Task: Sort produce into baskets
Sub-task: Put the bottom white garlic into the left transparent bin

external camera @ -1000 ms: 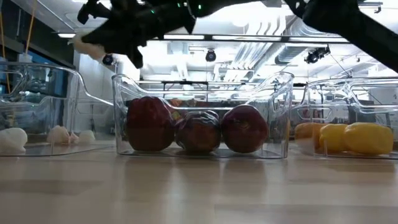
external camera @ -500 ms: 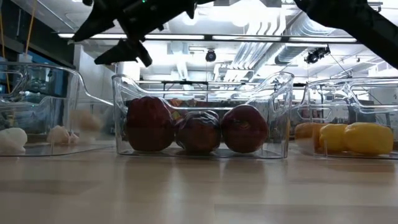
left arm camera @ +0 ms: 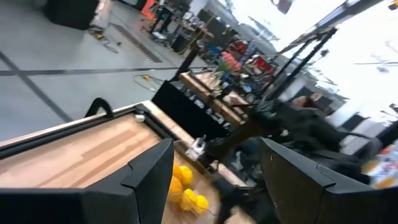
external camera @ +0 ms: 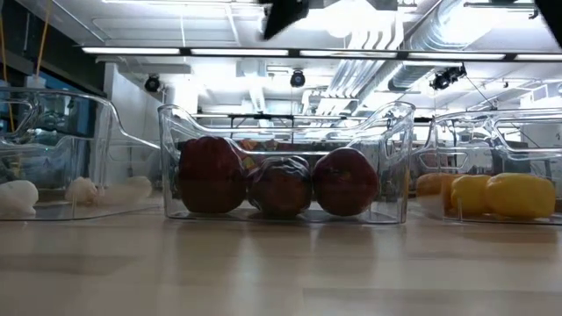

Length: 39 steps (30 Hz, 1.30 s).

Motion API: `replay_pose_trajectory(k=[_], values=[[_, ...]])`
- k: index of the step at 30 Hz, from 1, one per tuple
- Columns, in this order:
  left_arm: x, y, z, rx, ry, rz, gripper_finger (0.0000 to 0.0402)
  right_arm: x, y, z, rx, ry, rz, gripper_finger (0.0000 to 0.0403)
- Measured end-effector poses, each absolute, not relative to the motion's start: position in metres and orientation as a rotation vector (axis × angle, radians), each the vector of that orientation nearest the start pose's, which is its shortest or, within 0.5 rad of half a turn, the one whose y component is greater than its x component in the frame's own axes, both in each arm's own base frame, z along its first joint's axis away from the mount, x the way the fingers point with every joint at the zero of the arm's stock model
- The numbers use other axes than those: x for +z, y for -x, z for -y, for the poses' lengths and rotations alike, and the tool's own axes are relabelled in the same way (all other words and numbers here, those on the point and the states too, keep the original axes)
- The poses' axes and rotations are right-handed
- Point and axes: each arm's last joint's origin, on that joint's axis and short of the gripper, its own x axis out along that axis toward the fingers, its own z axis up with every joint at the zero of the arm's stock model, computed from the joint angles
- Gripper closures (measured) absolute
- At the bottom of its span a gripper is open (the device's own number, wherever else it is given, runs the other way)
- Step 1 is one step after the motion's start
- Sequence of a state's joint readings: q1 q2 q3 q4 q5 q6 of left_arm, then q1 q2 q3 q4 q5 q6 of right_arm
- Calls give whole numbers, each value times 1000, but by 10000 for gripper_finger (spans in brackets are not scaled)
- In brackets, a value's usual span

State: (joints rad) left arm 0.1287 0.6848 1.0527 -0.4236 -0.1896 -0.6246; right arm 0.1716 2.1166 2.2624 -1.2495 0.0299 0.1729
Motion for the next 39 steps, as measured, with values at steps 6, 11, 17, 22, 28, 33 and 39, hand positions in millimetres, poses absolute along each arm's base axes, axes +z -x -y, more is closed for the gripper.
replay_pose_trajectory(k=[6, 11, 17, 22, 28, 33, 39], values=[[401, -145, -16, 374, 617, -8, 179, 328, -347, -129, -50, -75, -1242, 117], [392, -172, -13, 392, 642, -55, 179, 308, -267, -165, -127, -427, -1355, 117], [381, -199, -10, 392, 634, -98, 179, 270, -208, -207, -279, -844, -1458, 117], [378, -212, -10, 389, 634, -93, 179, 222, -189, -231, -390, -935, -1557, 117], [381, -214, -10, 375, 618, -57, 179, 182, -170, -237, -597, -868, -1653, 117], [383, -213, -10, 371, 617, -47, 179, 167, -167, -243, -587, -878, -1663, 117], [382, -213, -10, 372, 616, -53, 179, 154, -171, -248, -575, -896, -1665, 117]])
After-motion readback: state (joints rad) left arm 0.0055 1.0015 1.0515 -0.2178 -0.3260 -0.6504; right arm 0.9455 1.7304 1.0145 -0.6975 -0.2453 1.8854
